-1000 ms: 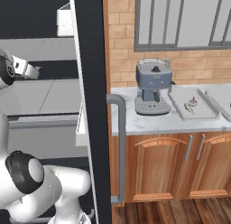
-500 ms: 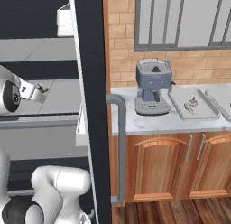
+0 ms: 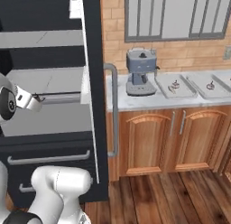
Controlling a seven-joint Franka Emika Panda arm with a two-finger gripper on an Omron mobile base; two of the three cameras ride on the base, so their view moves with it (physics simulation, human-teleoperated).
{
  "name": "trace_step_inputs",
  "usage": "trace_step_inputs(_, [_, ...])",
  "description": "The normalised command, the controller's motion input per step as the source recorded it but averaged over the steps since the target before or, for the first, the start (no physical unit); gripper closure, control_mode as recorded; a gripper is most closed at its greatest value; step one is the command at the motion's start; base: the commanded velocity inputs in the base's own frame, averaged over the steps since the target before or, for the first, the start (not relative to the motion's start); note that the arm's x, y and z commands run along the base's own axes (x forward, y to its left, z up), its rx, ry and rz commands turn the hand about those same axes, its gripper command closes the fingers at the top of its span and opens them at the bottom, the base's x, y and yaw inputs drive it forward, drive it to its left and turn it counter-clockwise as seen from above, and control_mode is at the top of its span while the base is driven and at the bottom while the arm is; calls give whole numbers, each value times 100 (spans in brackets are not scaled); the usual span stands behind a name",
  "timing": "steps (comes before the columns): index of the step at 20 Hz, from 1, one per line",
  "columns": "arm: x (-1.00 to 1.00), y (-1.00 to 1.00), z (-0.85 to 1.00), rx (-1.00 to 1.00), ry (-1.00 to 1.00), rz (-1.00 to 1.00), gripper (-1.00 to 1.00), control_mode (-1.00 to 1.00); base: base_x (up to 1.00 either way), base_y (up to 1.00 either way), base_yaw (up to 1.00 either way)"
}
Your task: Place one garlic and one fish in each tupperware on the nearby counter, to pack two identical lunches.
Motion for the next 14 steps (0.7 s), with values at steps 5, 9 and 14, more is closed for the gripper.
trace_step_inputs(5, [0, 0, 0, 0, 0, 0, 100, 100, -100, -56, -23])
trace_step_inputs(9, [0, 0, 0, 0, 0, 0, 100, 100, -86, -100, -28])
trace_step_inputs(14, [0, 0, 0, 0, 0, 0, 100, 100, 6, -100, -28])
